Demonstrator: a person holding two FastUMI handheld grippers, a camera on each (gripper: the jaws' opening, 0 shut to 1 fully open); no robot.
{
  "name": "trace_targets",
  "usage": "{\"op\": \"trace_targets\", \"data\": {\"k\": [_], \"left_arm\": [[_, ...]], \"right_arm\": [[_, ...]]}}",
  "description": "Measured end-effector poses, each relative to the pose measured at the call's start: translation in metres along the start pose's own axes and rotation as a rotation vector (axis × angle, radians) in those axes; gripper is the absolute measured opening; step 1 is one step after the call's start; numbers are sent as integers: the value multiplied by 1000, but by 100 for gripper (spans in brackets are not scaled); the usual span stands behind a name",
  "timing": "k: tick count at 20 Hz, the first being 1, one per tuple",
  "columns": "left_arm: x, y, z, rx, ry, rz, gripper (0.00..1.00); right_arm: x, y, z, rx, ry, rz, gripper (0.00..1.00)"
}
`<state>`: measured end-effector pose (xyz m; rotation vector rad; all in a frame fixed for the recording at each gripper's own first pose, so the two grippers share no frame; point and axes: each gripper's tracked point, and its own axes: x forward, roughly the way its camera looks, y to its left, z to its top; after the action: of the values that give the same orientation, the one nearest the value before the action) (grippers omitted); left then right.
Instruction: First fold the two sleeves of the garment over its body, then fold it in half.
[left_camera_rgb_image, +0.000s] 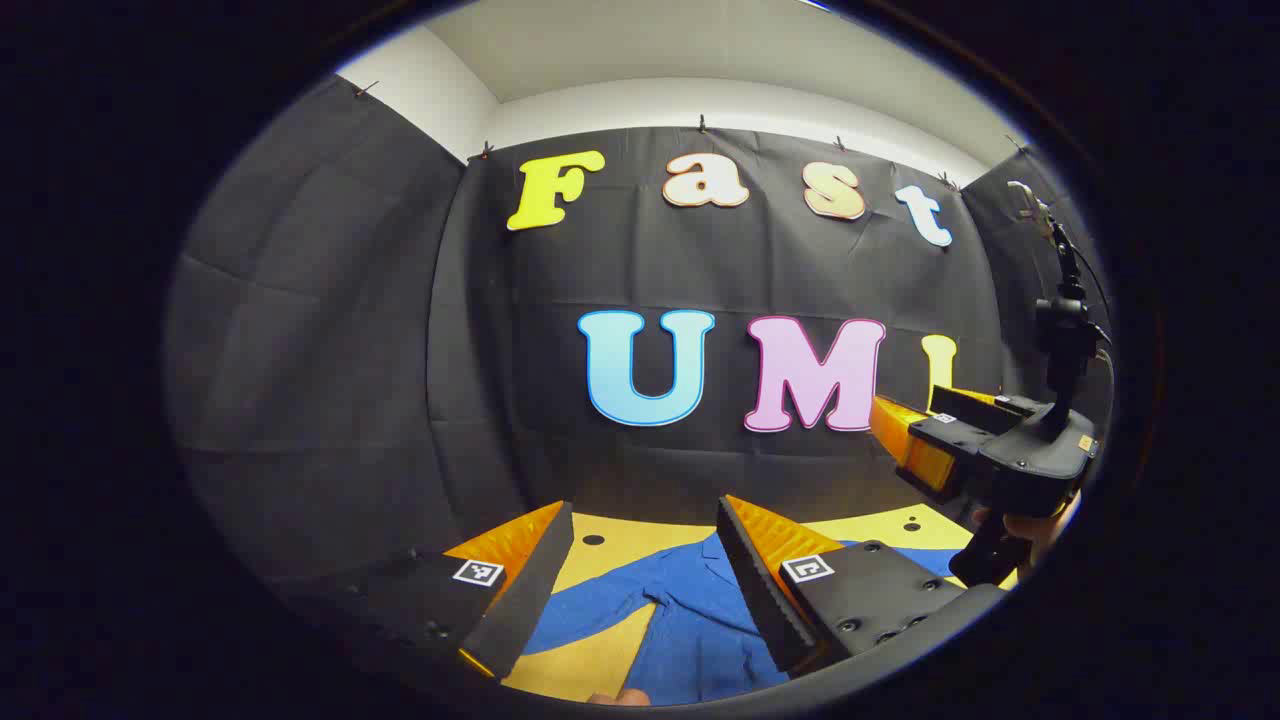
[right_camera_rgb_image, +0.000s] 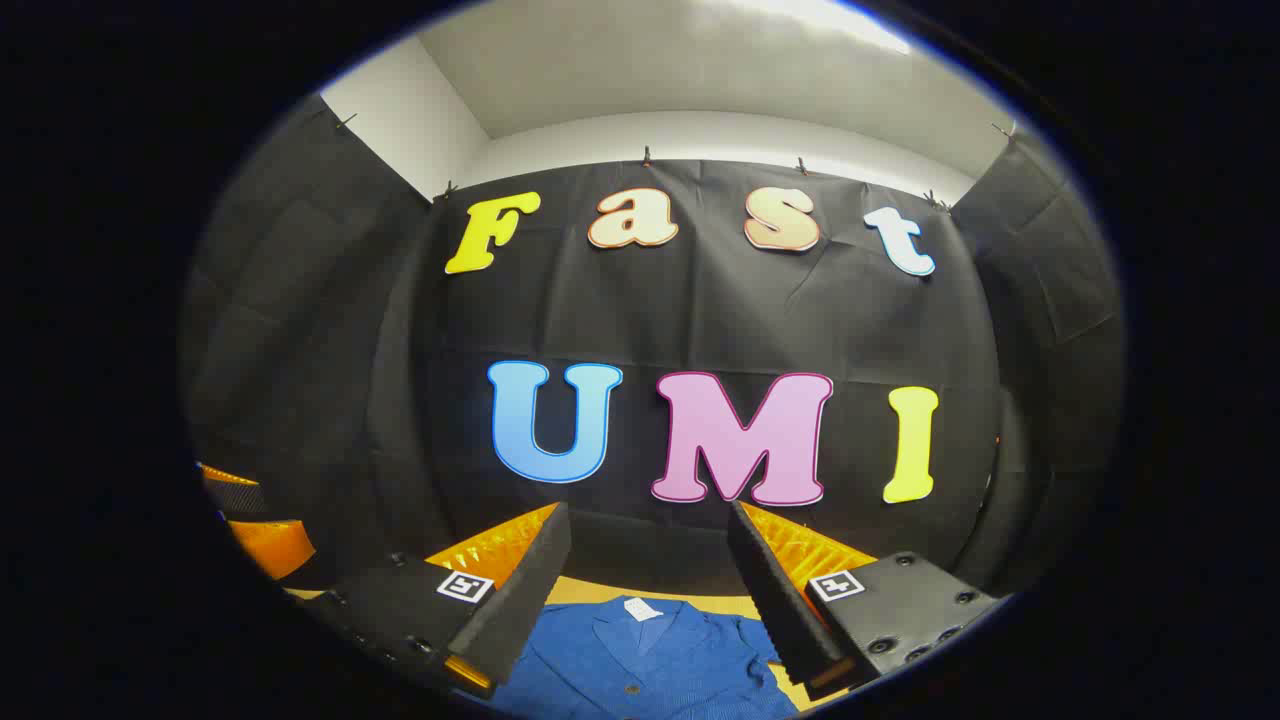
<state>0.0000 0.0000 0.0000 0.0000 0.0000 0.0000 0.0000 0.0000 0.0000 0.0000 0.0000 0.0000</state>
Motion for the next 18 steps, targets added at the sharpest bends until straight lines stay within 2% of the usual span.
{"op": "trace_targets", "data": {"k": [13, 18], "left_arm": [[21, -13, 24, 66, -87, -56, 83], [27, -15, 19, 13, -75, -83, 83]], "right_arm": [[-22, -45, 19, -43, -43, -134, 99], [-32, -57, 20, -44, -30, -173, 99]]}}
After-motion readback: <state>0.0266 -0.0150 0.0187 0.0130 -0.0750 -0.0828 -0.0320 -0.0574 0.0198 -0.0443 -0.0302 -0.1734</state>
